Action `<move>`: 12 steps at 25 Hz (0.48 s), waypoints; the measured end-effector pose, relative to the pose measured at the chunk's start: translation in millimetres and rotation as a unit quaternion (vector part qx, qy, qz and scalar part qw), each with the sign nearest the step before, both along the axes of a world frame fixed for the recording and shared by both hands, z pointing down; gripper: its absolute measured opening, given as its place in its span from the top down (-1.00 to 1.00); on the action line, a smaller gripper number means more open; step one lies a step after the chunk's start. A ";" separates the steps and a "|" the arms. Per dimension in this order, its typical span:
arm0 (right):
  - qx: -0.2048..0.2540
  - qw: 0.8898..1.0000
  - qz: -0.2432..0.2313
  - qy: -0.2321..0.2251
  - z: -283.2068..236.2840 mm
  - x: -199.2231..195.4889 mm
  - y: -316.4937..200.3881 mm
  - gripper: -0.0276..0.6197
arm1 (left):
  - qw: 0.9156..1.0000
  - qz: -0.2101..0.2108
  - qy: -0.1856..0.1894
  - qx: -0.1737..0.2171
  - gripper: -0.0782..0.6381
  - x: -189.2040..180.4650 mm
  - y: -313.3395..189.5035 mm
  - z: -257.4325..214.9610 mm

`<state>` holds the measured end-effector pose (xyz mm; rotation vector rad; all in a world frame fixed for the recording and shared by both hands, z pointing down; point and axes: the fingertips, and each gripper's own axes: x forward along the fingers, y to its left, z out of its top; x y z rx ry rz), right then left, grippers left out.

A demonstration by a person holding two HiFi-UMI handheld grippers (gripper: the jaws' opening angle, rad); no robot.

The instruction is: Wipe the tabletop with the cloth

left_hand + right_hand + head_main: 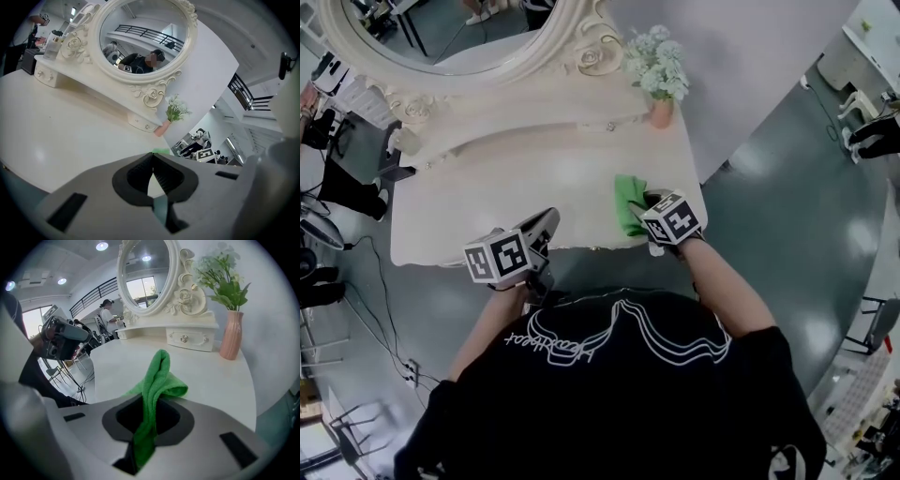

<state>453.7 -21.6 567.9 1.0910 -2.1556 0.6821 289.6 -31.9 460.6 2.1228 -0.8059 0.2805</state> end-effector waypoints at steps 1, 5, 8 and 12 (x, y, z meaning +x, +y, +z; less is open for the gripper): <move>0.000 1.000 0.004 0.000 0.1 4.6 1.0 0.75 | 1.000 0.003 0.003 -0.002 0.77 4.3 0.9 1.2; -0.001 1.000 0.021 0.001 0.2 23.5 7.8 0.75 | 1.000 0.016 0.010 -0.010 0.77 20.4 6.3 6.2; -0.001 0.999 0.034 0.006 -0.3 38.2 13.6 0.75 | 1.000 0.025 0.011 -0.013 0.77 30.2 8.4 7.4; 0.000 0.999 0.048 0.019 -0.6 60.9 19.8 0.75 | 0.999 0.037 0.013 -0.015 0.77 42.6 10.9 10.0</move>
